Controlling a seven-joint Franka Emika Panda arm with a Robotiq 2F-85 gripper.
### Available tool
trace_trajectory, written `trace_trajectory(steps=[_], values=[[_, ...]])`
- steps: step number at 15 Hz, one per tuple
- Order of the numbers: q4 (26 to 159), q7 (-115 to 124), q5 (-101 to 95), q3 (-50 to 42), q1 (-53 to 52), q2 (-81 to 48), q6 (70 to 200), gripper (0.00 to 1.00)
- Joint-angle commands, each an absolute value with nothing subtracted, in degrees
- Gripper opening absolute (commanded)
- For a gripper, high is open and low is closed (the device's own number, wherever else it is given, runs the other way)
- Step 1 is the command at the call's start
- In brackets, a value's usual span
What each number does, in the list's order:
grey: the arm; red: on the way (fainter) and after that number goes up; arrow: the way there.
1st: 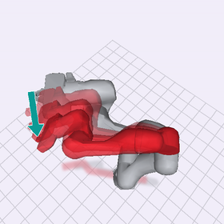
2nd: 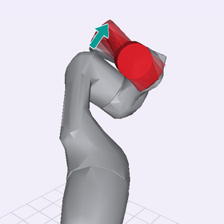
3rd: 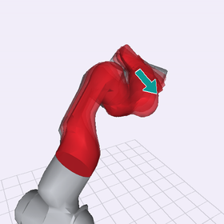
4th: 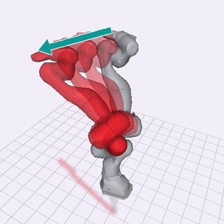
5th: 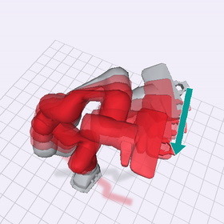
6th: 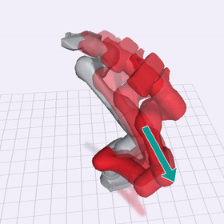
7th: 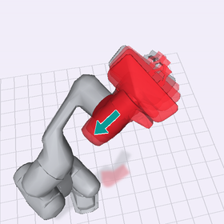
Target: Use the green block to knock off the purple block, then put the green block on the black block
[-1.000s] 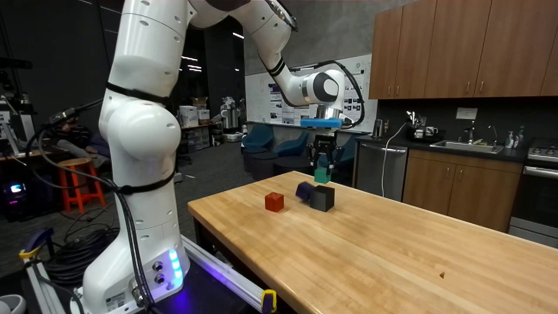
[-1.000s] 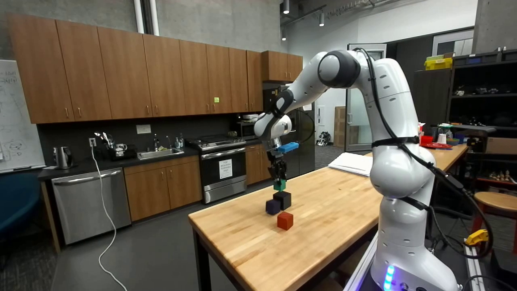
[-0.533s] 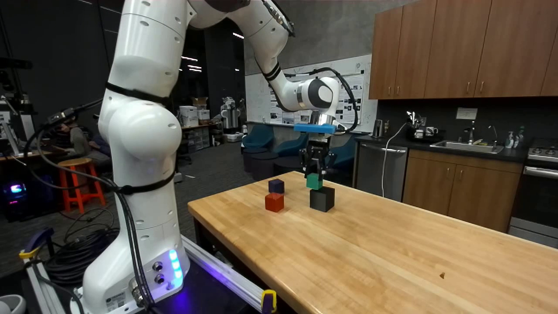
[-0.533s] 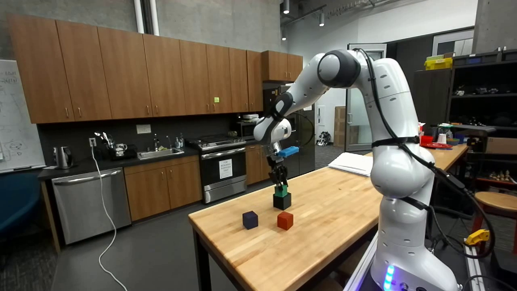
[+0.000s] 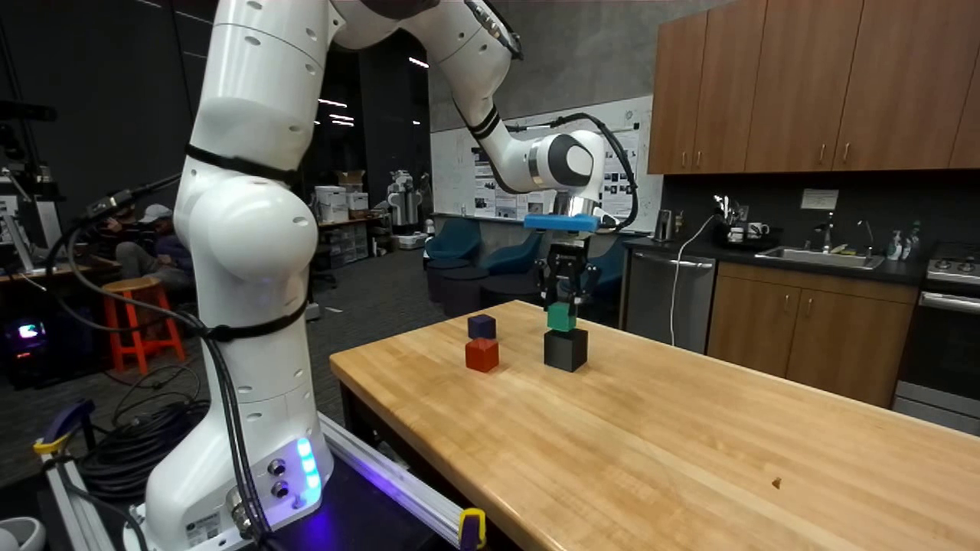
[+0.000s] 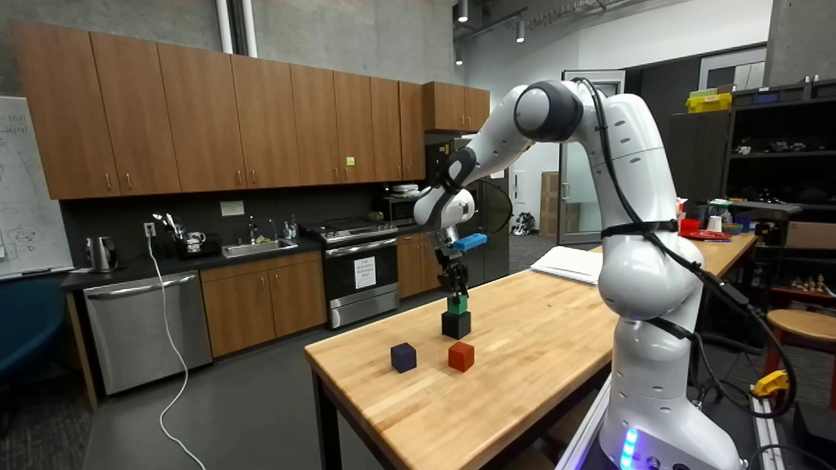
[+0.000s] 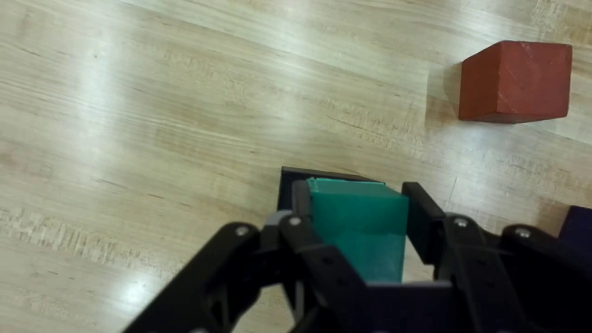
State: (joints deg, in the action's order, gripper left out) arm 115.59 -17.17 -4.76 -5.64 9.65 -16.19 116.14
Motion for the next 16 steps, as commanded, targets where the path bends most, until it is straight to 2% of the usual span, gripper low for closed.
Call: trace_trajectory(steps=[1,16], values=[[114.92,-18.5,-4.63,-5.85,10.17,-15.36,115.97,0.26],[112.25,-20.3,-4.34,-5.64,10.62,-17.84,116.76,0.26]])
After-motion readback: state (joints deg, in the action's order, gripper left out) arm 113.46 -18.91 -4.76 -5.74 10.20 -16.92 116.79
